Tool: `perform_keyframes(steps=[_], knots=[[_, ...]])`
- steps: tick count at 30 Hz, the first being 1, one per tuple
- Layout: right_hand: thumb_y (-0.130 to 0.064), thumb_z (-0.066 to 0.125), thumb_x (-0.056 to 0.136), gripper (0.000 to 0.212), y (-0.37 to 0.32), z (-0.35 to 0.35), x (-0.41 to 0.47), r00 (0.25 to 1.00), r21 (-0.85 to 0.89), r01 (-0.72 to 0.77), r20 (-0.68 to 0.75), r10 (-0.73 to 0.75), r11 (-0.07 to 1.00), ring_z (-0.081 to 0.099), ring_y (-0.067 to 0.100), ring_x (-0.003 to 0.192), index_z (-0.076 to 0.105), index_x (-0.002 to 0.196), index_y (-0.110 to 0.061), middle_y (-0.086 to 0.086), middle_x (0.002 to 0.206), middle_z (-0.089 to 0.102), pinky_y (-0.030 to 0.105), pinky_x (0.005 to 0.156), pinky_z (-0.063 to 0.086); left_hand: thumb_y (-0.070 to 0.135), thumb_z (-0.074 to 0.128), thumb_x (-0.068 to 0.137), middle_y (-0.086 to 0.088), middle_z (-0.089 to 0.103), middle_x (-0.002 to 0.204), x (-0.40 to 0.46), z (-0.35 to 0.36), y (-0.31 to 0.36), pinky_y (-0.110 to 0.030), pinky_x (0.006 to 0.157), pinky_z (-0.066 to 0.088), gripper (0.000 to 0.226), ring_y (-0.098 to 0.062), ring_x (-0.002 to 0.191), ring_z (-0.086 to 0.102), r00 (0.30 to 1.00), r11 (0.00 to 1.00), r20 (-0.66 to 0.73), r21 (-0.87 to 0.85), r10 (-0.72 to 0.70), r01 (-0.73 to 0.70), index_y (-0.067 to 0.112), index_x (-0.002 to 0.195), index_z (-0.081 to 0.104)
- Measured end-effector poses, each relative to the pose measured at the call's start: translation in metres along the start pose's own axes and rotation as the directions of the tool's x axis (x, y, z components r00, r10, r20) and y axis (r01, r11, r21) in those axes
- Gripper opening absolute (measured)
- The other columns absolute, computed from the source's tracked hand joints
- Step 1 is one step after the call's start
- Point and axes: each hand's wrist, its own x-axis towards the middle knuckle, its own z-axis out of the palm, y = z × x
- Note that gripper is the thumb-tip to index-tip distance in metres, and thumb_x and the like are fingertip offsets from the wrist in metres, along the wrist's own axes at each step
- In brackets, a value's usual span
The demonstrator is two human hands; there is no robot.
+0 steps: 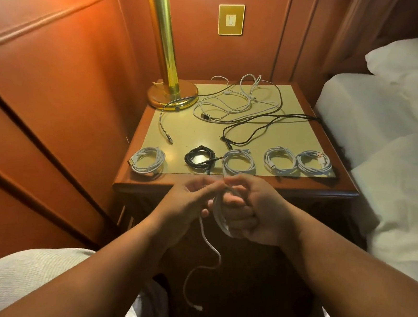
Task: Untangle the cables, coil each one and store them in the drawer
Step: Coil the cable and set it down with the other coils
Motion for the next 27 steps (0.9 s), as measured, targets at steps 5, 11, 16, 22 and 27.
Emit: perform_keyframes(steps=[5, 11, 16, 22, 27], knots=[[-0.037, 0.029, 0.102, 0.044, 0.004, 0.0, 0.004, 0.967, 0.287, 0.145, 0.163, -0.198, 0.947, 0.026, 0.016, 0.054, 0.05, 0.073, -0.012, 0.001, 0.061, 0.029, 0.029, 0.059, 0.036, 0.037, 0.048, 0.1, -0.008, 0.069, 0.091, -0.001, 0.015, -0.002, -0.032, 0.068, 0.051, 0.036, -0.019, 0.08, 0.064, 0.994, 0.934, 0.03, -0.339, -0.107, 0.111, 0.015, 0.103, 0.076], [-0.038, 0.032, 0.099, 0.038, -0.001, 0.01, 0.004, 0.91, 0.129, 0.415, -0.066, -0.41, 0.9, 0.035, 0.02, 0.064, 0.052, 0.078, -0.013, 0.004, 0.069, 0.035, 0.035, 0.068, 0.036, 0.027, 0.055, 0.093, 0.001, 0.05, 0.068, -0.002, 0.016, -0.009, -0.021, 0.048, 0.032, 0.022, -0.009, 0.055, 0.043, 0.95, 0.879, 0.09, -0.362, -0.299, 0.31, 0.019, 0.076, 0.066], [-0.042, 0.031, 0.103, 0.04, 0.001, 0.007, 0.004, 0.776, -0.536, 0.447, -0.167, -0.609, 0.717, 0.044, 0.018, 0.068, 0.051, 0.082, -0.015, 0.003, 0.072, 0.045, 0.035, 0.072, 0.039, 0.02, 0.046, 0.105, -0.002, 0.055, 0.067, -0.005, 0.019, -0.007, -0.025, 0.05, 0.036, 0.02, -0.014, 0.053, 0.05, 0.955, 0.957, 0.136, -0.086, -0.264, 0.277, 0.019, 0.102, 0.066], [-0.041, 0.026, 0.103, 0.039, 0.015, -0.009, 0.013, 0.676, -0.979, -0.064, 0.099, -0.731, -0.191, 0.047, 0.009, 0.071, 0.056, 0.096, -0.017, -0.002, 0.085, 0.057, 0.026, 0.067, 0.039, 0.016, 0.052, 0.102, 0.0, 0.061, 0.067, -0.006, 0.013, -0.003, -0.026, 0.055, 0.043, 0.021, -0.013, 0.057, 0.055, 0.939, 0.918, 0.165, 0.316, -0.302, 0.24, 0.033, 0.108, 0.063], [-0.04, 0.03, 0.106, 0.032, 0.016, -0.005, 0.01, 0.793, -0.941, -0.281, -0.117, -0.598, -0.188, 0.048, 0.013, 0.073, 0.052, 0.093, -0.022, -0.008, 0.081, 0.046, 0.031, 0.062, 0.034, 0.027, 0.059, 0.1, 0.01, 0.066, 0.072, -0.003, -0.001, 0.006, -0.016, 0.06, 0.043, 0.017, 0.003, 0.062, 0.06, 0.998, 0.72, 0.037, 0.693, -0.053, 0.013, 0.032, 0.087, 0.068]])
